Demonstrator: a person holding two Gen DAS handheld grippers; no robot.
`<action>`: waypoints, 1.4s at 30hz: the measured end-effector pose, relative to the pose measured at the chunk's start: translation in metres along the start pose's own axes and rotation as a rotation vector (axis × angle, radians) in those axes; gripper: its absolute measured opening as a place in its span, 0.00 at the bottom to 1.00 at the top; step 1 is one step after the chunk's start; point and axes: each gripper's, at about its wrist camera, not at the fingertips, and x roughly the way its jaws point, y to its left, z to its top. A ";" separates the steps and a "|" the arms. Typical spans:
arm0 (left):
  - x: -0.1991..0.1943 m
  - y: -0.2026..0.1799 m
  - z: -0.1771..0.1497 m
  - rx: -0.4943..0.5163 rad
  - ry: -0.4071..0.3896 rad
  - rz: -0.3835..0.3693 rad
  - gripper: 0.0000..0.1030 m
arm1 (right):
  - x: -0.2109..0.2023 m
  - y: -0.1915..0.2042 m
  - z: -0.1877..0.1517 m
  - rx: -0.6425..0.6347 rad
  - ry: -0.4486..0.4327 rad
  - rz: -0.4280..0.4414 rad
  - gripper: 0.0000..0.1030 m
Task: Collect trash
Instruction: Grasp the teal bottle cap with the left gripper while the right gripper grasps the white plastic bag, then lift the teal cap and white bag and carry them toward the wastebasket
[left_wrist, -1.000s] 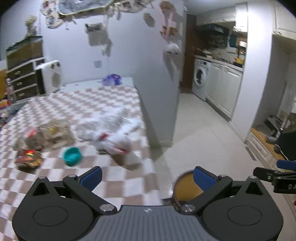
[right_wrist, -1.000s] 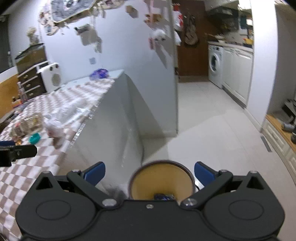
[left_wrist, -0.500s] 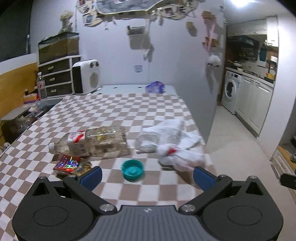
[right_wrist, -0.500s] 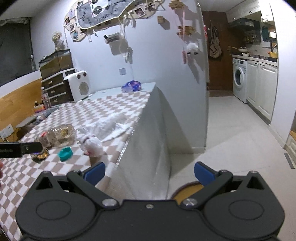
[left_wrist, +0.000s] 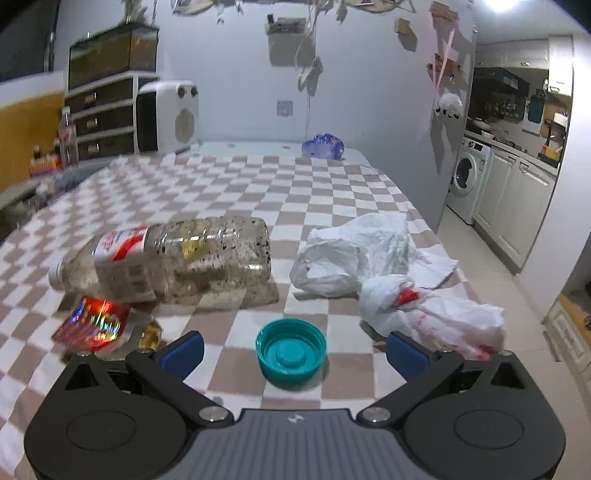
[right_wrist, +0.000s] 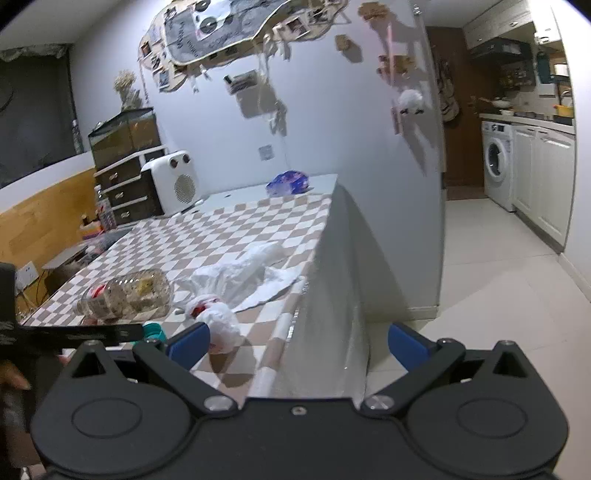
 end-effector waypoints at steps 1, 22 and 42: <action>0.003 -0.002 -0.002 0.013 -0.005 0.004 1.00 | 0.004 0.002 0.000 0.002 0.001 0.013 1.00; 0.022 0.010 -0.015 -0.048 0.000 -0.089 0.61 | 0.116 0.057 0.002 -0.047 0.102 0.131 0.76; -0.002 -0.017 -0.024 0.072 -0.013 -0.063 0.48 | 0.108 0.065 -0.015 -0.136 0.206 0.151 0.24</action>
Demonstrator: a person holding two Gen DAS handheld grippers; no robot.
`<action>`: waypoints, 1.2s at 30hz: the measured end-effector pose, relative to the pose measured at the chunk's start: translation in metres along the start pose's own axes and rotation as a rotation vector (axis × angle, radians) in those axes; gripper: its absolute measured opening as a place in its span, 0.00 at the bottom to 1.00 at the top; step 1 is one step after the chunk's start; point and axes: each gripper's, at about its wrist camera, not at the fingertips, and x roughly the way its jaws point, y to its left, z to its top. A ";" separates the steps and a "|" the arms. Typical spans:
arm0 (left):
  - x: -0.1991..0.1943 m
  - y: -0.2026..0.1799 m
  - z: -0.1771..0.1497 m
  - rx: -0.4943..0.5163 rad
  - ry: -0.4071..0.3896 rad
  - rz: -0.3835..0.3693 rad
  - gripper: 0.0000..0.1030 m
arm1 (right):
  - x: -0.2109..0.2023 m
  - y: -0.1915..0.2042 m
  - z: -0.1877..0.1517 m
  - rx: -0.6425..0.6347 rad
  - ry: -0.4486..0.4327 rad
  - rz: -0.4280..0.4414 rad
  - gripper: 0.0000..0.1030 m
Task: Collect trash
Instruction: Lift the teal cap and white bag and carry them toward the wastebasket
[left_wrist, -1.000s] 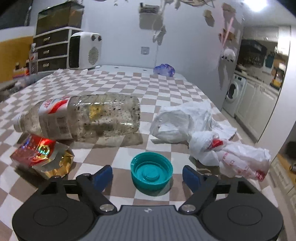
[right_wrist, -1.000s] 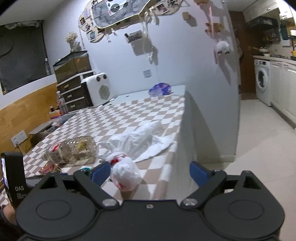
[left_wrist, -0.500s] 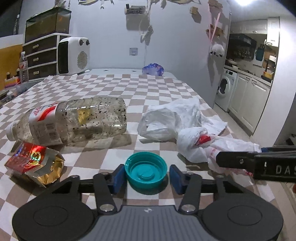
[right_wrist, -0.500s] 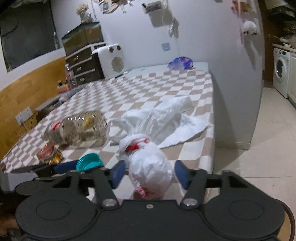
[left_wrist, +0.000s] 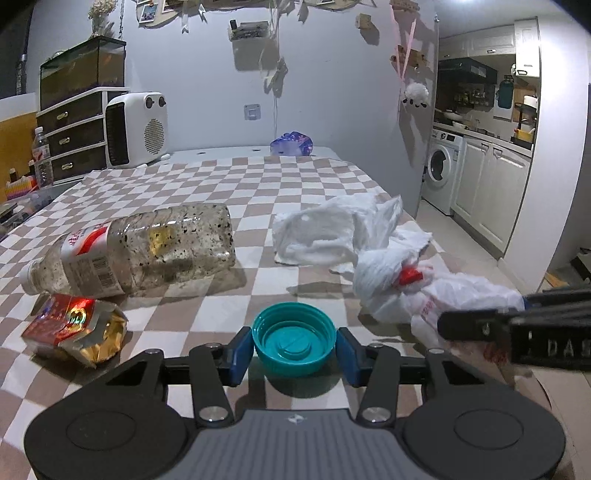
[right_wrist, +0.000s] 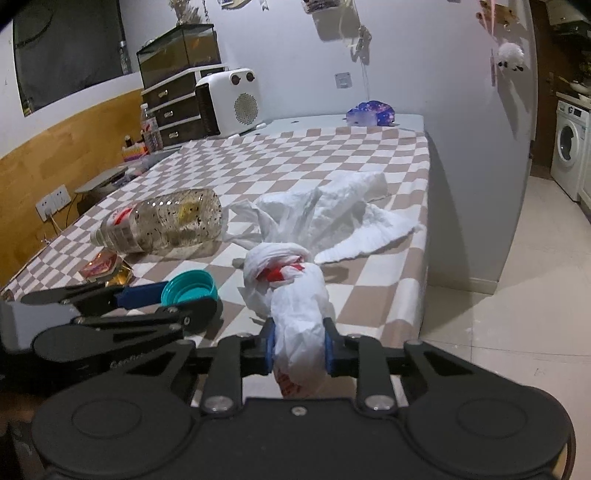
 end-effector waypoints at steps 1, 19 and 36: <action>-0.002 -0.001 -0.001 -0.003 0.005 -0.001 0.48 | -0.003 0.000 0.000 0.002 -0.005 0.000 0.23; -0.067 -0.005 -0.001 -0.079 -0.038 0.035 0.48 | -0.055 0.000 -0.007 0.010 -0.078 0.043 0.23; -0.111 -0.045 0.001 -0.090 -0.086 0.020 0.48 | -0.122 -0.023 -0.026 0.018 -0.158 -0.010 0.23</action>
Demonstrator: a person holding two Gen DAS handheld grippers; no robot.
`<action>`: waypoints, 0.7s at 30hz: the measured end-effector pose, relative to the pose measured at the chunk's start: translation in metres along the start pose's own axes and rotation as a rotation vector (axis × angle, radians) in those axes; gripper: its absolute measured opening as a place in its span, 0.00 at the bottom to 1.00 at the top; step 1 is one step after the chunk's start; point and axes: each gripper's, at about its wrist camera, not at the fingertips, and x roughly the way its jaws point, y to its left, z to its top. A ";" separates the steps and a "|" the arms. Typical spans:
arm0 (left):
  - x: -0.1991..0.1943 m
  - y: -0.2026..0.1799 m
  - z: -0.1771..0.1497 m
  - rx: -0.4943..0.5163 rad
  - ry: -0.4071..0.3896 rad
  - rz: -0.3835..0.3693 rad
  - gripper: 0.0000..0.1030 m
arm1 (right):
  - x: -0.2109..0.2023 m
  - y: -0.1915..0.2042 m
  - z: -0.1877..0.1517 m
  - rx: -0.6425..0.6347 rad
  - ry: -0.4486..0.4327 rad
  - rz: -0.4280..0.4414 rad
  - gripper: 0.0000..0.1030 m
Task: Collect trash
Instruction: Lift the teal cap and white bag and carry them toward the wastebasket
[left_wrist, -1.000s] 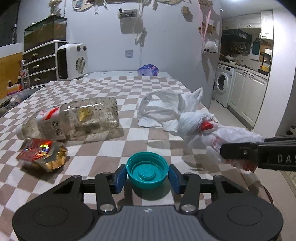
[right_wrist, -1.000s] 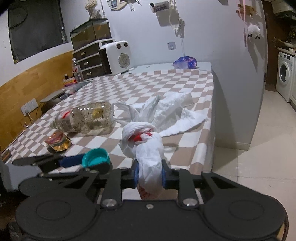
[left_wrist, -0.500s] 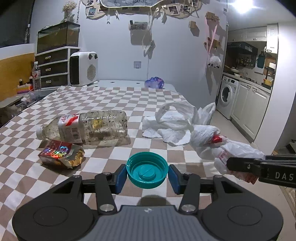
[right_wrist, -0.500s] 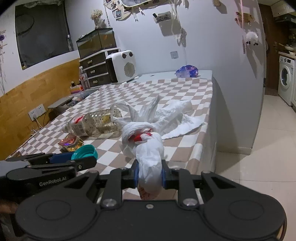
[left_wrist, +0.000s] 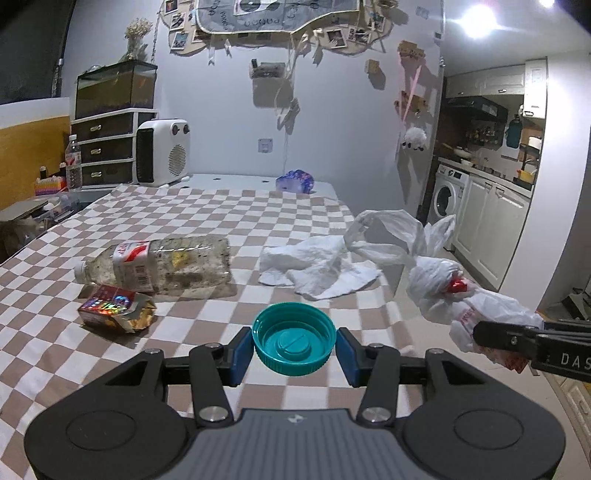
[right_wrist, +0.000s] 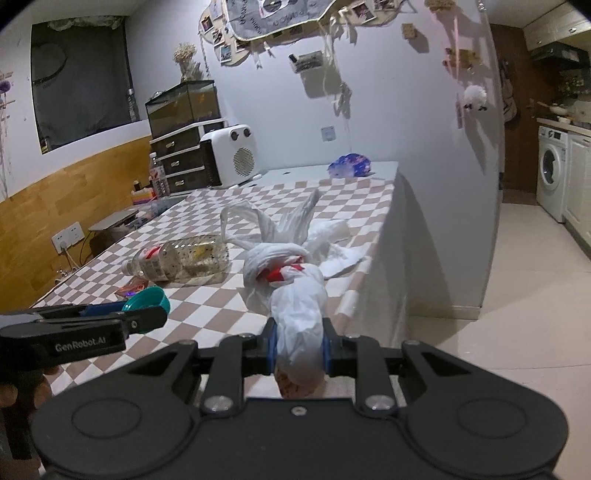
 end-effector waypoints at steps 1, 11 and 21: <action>-0.002 -0.005 0.000 0.004 -0.003 -0.005 0.48 | -0.005 -0.003 -0.001 0.002 -0.004 -0.004 0.23; -0.017 -0.056 -0.001 0.043 -0.024 -0.056 0.48 | -0.052 -0.040 -0.013 0.024 -0.042 -0.074 0.23; -0.015 -0.119 -0.013 0.086 -0.004 -0.137 0.48 | -0.093 -0.083 -0.031 0.057 -0.057 -0.153 0.23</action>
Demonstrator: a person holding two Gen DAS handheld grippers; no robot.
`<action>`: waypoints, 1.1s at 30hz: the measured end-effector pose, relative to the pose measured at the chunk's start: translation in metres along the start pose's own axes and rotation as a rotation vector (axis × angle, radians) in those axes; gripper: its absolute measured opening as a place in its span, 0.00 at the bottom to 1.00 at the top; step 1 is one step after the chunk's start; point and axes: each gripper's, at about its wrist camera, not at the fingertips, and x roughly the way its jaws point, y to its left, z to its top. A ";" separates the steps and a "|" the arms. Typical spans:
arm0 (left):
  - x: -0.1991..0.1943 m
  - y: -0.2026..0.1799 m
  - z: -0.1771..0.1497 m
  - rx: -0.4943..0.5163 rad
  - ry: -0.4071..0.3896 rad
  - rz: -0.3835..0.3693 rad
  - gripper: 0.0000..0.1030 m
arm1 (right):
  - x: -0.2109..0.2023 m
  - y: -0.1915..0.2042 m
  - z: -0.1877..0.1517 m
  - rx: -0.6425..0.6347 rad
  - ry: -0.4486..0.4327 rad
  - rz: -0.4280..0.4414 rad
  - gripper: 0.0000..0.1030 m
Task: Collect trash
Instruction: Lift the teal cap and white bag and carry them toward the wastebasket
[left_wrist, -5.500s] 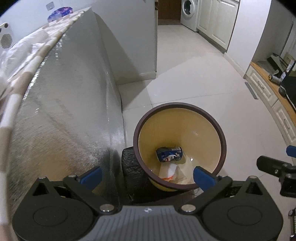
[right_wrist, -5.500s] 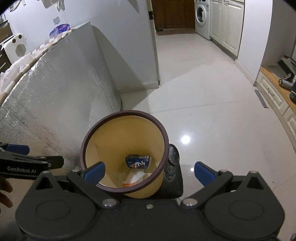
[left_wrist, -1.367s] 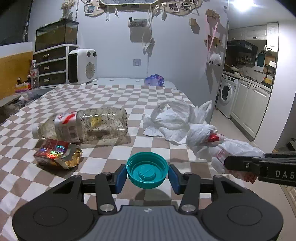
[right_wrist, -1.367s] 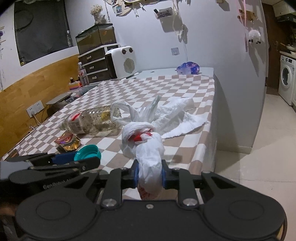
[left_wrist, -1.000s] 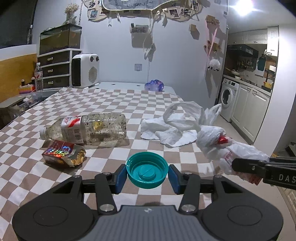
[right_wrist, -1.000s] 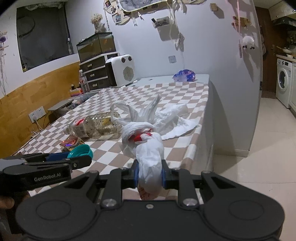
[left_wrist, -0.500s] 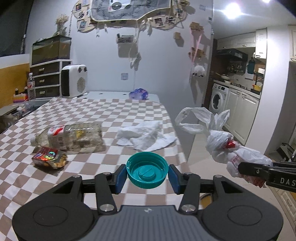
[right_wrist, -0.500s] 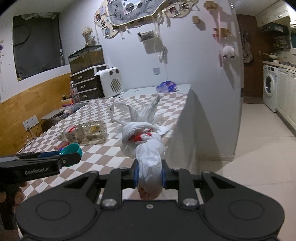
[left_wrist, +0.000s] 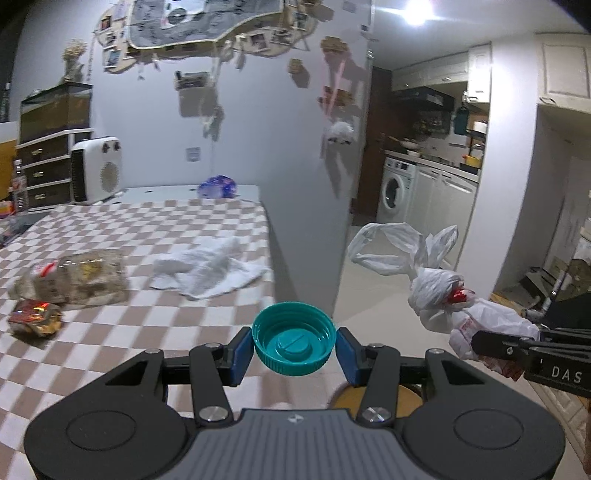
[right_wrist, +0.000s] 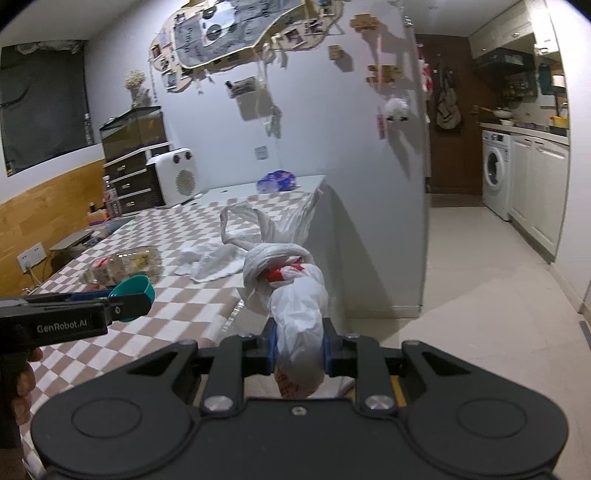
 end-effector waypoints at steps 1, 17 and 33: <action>0.002 -0.006 -0.001 0.004 0.004 -0.006 0.48 | -0.003 -0.005 -0.002 0.005 -0.001 -0.007 0.23; 0.065 -0.098 -0.036 0.030 0.134 -0.116 0.48 | -0.011 -0.093 -0.041 0.095 0.059 -0.122 0.23; 0.202 -0.135 -0.125 -0.011 0.416 -0.103 0.48 | 0.068 -0.161 -0.101 0.159 0.262 -0.162 0.23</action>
